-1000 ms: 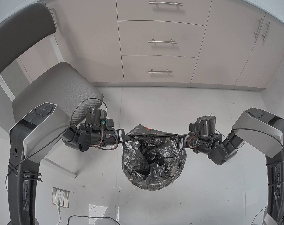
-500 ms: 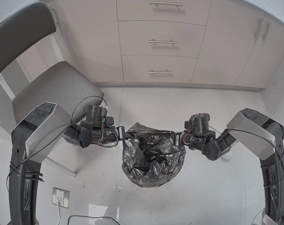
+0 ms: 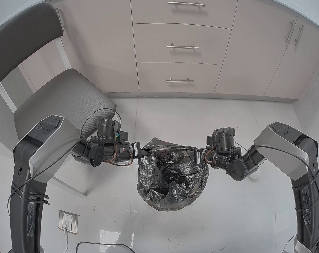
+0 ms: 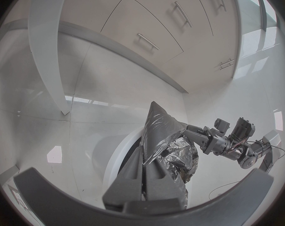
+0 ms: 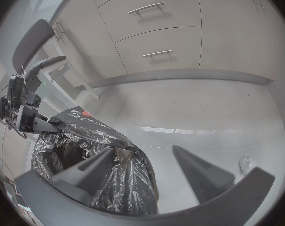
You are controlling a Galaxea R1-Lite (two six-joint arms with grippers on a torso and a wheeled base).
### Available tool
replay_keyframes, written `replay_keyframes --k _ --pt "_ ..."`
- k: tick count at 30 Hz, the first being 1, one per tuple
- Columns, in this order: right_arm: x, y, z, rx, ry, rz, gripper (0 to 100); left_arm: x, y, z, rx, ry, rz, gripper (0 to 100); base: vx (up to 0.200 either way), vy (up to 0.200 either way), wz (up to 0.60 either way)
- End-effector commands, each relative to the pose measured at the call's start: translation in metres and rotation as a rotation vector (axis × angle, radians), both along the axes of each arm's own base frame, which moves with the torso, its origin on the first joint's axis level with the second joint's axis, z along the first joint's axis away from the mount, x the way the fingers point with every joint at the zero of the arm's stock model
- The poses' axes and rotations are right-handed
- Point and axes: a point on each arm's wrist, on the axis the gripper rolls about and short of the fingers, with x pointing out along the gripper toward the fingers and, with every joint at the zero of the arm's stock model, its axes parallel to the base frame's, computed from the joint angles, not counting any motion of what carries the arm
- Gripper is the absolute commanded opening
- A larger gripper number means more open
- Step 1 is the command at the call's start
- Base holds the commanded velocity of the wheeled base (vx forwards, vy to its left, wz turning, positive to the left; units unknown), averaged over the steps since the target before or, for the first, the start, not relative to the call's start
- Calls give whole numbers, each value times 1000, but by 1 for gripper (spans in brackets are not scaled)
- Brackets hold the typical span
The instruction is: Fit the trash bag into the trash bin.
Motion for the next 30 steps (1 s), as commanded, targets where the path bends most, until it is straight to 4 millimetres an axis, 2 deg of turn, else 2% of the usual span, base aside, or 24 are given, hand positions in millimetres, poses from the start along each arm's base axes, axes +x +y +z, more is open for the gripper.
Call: replay_keyframes --k 1,15,16,30 --pt "0 0 2 3 -5 0 100 0 0 -7 4 15 0 0 0 0 0" --pt "0 1 2 -6 -16 -25 100 -1 -1 -7 52 3 58 0 0 0 0" --pt "-1 1 3 -6 -16 -24 100 -1 -1 -8 54 4 57 100 0 0 0" --pt "-3 8 7 -2 -26 -10 100 -6 -4 -6 57 8 48 100 0 0 0"
